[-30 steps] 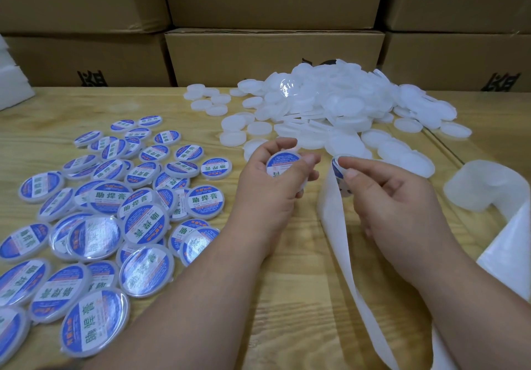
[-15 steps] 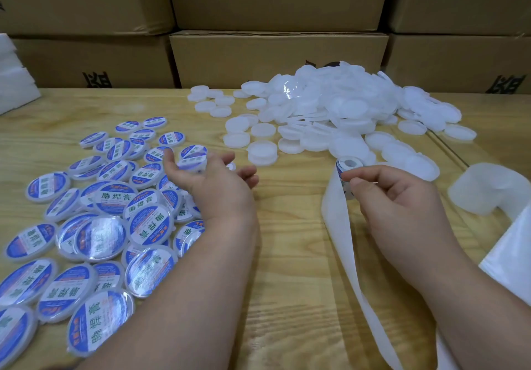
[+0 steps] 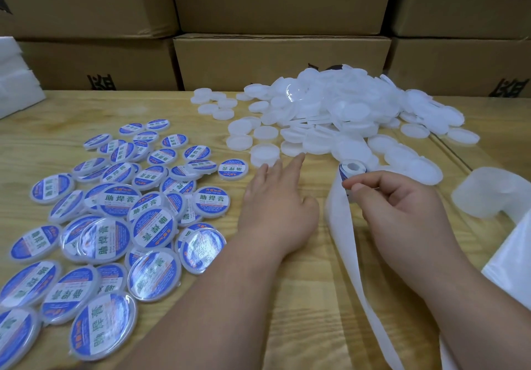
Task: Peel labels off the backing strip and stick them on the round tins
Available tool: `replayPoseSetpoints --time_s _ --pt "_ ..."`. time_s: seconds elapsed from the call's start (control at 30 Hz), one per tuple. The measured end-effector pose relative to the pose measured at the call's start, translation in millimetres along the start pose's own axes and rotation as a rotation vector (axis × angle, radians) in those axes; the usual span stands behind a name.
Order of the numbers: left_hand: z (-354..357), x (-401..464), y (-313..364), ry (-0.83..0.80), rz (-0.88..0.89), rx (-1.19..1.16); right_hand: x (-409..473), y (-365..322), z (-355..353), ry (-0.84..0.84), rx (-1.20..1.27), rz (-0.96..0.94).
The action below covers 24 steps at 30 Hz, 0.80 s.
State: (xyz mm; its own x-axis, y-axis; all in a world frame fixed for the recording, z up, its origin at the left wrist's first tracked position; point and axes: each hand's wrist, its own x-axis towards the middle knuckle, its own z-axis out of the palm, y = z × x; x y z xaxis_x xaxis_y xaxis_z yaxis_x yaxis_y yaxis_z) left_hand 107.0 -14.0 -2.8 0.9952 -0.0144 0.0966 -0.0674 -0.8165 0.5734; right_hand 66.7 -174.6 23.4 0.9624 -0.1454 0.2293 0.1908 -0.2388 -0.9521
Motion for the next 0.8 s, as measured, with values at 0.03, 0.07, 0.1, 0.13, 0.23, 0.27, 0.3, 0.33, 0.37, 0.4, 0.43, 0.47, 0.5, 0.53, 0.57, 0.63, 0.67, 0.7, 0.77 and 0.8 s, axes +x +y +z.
replayPoseSetpoints --time_s 0.03,0.07,0.1,0.13,0.23,0.27,0.3,0.33,0.37,0.4,0.43,0.47,0.5,0.53,0.57,0.63,0.67,0.7,0.77,0.8 --pt "1.0 0.7 0.0 -0.015 -0.008 0.030 -0.5 -0.4 0.2 -0.003 -0.003 0.000" --pt "1.7 1.5 0.4 -0.025 -0.014 0.061 -0.8 -0.7 0.5 -0.006 -0.005 -0.002" --pt "2.1 2.9 0.7 -0.034 -0.017 0.092 -0.9 -0.9 0.7 -0.010 -0.009 -0.005" --pt "2.7 4.0 1.0 -0.043 -0.018 0.120 -1.0 -0.7 0.9 -0.012 -0.014 -0.008" --pt "4.9 4.9 0.2 -0.046 -0.004 0.147 -1.3 -0.5 1.7 -0.014 -0.022 -0.013" --pt "5.2 4.7 -0.3 -0.031 0.005 0.136 -1.2 -0.2 1.9 -0.014 -0.024 -0.015" --pt "5.4 4.4 -1.0 -0.008 0.013 0.122 -1.4 0.2 1.5 -0.013 -0.025 -0.016" --pt "5.3 4.1 -1.4 0.018 0.019 0.109 -1.3 0.6 1.4 -0.013 -0.024 -0.017" --pt "5.0 3.9 -1.2 0.036 0.017 0.098 -1.2 1.0 1.2 -0.013 -0.023 -0.017" --pt "4.5 3.8 -0.8 0.039 0.005 0.090 -1.0 1.3 1.2 -0.013 -0.023 -0.017" --pt "4.2 4.1 -0.2 0.026 -0.015 0.090 -0.8 1.7 1.2 -0.013 -0.024 -0.018" --pt "4.1 4.7 0.6 0.002 -0.035 0.100 -0.6 1.9 1.5 -0.013 -0.025 -0.018" --pt "4.1 5.4 1.4 -0.022 -0.049 0.117 -0.7 1.9 1.7 -0.014 -0.025 -0.019" --pt "4.2 5.7 2.0 -0.038 -0.055 0.133 -0.9 1.9 2.0 -0.014 -0.024 -0.018" --pt "4.2 5.7 2.2 -0.044 -0.056 0.139 -1.0 1.9 2.2 -0.013 -0.020 -0.016" --pt "4.5 4.5 2.1 -0.018 -0.045 0.122 -1.0 2.3 2.2 -0.009 -0.019 -0.014" --pt "4.7 3.5 1.8 0.015 -0.035 0.101 -1.0 2.3 2.3 -0.007 -0.018 -0.011" --pt "5.0 2.7 1.6 0.053 -0.028 0.073 -1.1 2.4 2.1 -0.006 -0.015 -0.008" --pt "4.6 1.6 1.9 0.109 -0.035 0.017 -1.1 2.7 1.7 -0.005 -0.009 -0.007" --pt "4.2 1.5 2.2 0.121 -0.041 0.003 -1.2 2.8 1.6 -0.008 -0.013 -0.010"
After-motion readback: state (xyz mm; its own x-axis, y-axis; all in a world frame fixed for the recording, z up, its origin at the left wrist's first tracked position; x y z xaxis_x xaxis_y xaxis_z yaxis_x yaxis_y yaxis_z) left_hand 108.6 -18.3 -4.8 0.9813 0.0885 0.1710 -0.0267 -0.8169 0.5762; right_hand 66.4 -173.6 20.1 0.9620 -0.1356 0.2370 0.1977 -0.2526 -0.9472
